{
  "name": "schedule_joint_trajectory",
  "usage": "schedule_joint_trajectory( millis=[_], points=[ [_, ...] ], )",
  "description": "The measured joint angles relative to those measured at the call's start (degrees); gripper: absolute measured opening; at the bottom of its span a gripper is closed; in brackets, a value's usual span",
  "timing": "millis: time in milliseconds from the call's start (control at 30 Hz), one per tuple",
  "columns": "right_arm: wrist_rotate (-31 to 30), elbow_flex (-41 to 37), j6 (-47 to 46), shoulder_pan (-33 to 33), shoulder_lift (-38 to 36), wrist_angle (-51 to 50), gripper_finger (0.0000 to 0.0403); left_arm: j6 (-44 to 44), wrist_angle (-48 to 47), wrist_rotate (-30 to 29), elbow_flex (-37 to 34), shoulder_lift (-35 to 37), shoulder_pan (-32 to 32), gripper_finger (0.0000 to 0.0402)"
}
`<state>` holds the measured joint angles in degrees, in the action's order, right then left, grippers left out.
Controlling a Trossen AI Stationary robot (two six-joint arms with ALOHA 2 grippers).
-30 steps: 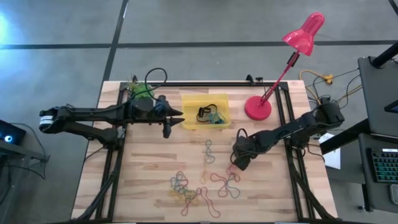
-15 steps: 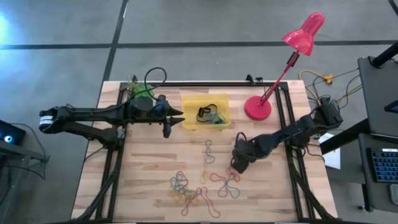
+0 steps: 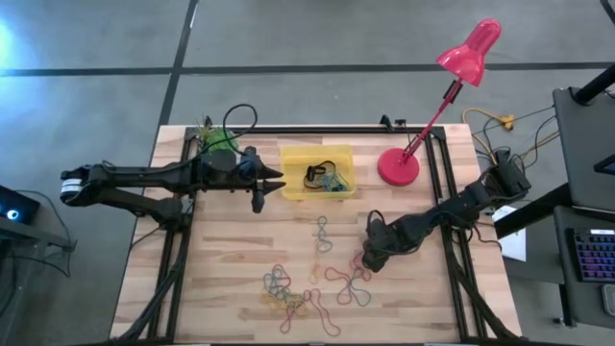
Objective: Pick and place rubber bands into bin
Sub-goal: Put the yellow rubber band into the yellow bin
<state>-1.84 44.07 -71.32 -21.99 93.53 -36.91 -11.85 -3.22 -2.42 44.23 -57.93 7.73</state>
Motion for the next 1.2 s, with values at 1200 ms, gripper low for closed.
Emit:
schedule_joint_trajectory(
  millis=[1200],
  points=[
    [-6.88, -0.64, 5.56, -0.34, -2.71, -0.15, 0.0008, 0.16, -0.24, 0.42, 0.04, 0.0, -0.02, 0.0121]
  ],
)
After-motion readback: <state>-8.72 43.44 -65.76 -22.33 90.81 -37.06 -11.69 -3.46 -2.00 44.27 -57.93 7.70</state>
